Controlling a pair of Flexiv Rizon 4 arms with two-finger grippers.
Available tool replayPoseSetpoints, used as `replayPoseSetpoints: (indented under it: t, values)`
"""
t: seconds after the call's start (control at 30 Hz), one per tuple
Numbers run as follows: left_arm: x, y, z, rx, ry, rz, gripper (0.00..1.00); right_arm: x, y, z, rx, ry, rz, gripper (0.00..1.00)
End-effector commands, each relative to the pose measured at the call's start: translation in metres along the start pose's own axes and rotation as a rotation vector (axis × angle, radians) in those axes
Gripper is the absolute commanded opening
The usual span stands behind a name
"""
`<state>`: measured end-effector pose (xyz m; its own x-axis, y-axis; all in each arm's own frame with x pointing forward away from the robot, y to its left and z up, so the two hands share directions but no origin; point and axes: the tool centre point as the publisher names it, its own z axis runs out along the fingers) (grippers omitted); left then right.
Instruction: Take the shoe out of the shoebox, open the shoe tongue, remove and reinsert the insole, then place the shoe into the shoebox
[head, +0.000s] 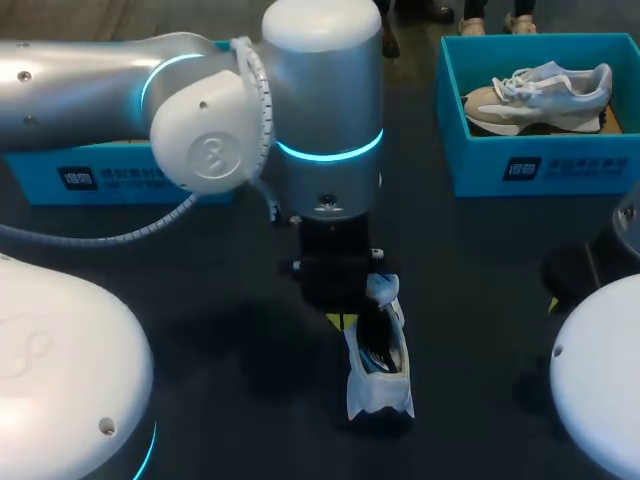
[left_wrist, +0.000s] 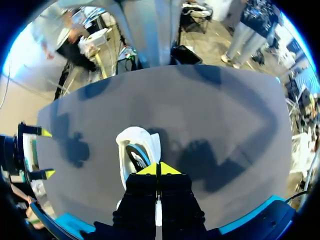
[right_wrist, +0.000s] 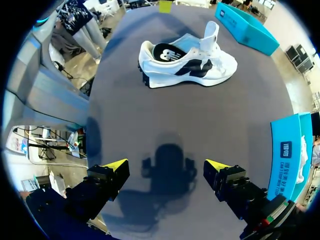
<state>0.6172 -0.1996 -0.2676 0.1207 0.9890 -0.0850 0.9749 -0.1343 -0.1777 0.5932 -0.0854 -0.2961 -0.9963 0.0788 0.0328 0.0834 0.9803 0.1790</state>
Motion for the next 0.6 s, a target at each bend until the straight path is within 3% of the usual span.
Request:
replayPoseSetpoints:
  t: [0.03, 0.3, 0.6]
  values:
    - [-0.009, 0.008, 0.012, 0.019, 0.016, 0.036, 0.00, 0.003, -0.001, -0.001, -0.001, -0.006, 0.000, 1.00]
    - [-0.030, 0.011, 0.027, 0.039, 0.090, 0.130, 0.00, 0.003, -0.001, -0.001, -0.001, -0.006, 0.000, 1.00]
    - [-0.037, 0.024, 0.047, 0.076, 0.140, 0.189, 0.00, 0.003, -0.001, -0.001, -0.001, -0.006, 0.000, 1.00]
